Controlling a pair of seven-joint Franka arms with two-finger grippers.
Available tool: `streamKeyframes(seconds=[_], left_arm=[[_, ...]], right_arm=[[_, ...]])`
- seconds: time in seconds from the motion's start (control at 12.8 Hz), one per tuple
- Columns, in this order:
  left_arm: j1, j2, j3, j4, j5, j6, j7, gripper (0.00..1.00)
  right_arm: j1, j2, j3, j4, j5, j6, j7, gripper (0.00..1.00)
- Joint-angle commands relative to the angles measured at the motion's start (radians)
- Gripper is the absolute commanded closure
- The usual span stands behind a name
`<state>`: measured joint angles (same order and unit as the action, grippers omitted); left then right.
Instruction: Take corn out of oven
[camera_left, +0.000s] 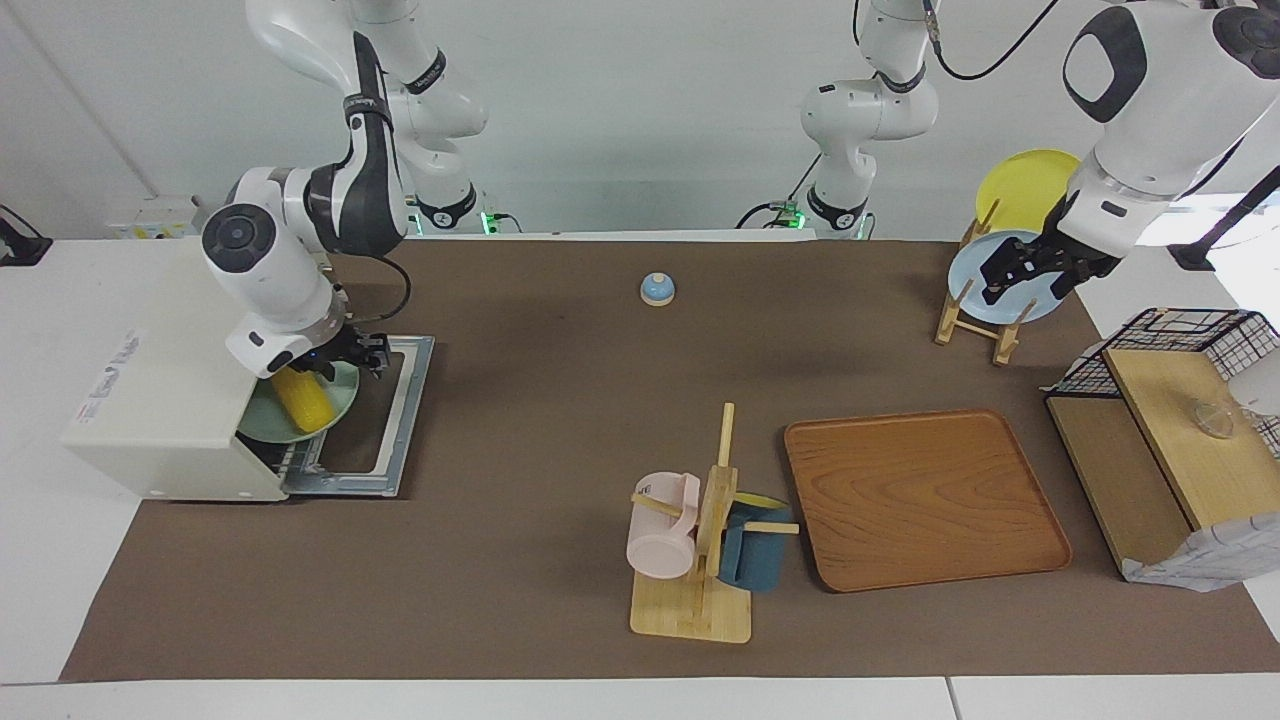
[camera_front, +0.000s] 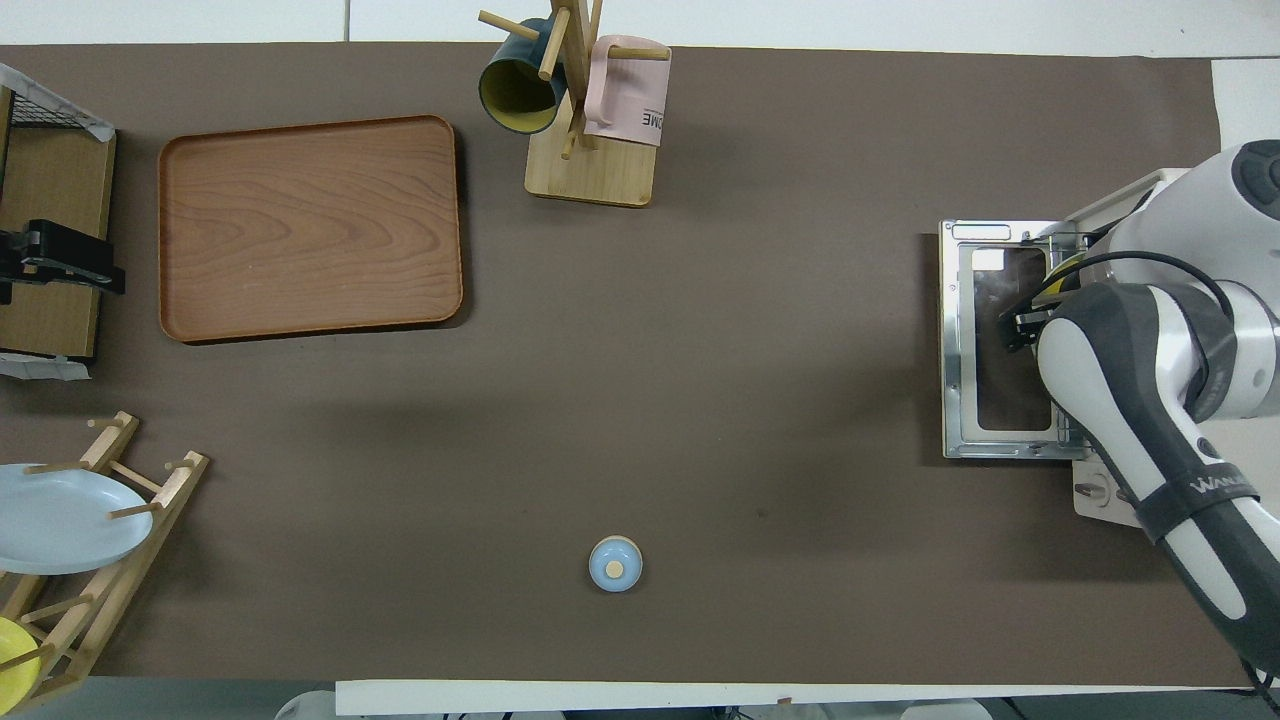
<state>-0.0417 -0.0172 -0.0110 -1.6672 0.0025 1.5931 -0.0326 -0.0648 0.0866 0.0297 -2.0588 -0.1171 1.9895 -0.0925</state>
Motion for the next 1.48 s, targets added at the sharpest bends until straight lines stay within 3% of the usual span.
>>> streamKeyframes(seconds=[0.0, 0.16, 0.47, 0.7, 1.02, 1.25, 1.41], left_arm=[[0.013, -0.009, -0.009, 0.000, 0.005, -0.019, 0.010, 0.00], [0.013, -0.009, -0.009, 0.000, 0.004, -0.019, 0.008, 0.00], [0.013, -0.009, -0.009, 0.000, 0.004, -0.019, 0.010, 0.00], [0.013, -0.009, -0.009, 0.000, 0.005, -0.019, 0.010, 0.00], [0.013, -0.009, -0.009, 0.000, 0.004, -0.019, 0.010, 0.00], [0.013, -0.009, -0.009, 0.000, 0.004, -0.019, 0.010, 0.00], [0.013, -0.009, -0.009, 0.000, 0.004, -0.016, 0.008, 0.00]], right_arm=[[-0.016, -0.041, 0.006, -0.069, -0.019, 0.054, -0.030, 0.36], [-0.016, -0.031, 0.006, -0.079, -0.030, 0.090, -0.085, 0.49], [-0.001, -0.030, 0.007, -0.072, -0.113, 0.081, -0.122, 0.97], [0.095, 0.001, 0.010, 0.033, -0.148, -0.010, -0.090, 1.00], [0.392, 0.106, 0.013, 0.337, -0.130, -0.268, 0.259, 1.00], [0.580, 0.307, 0.016, 0.630, -0.017, -0.368, 0.578, 1.00], [0.682, 0.431, 0.019, 0.741, 0.053, -0.303, 0.794, 1.00]])
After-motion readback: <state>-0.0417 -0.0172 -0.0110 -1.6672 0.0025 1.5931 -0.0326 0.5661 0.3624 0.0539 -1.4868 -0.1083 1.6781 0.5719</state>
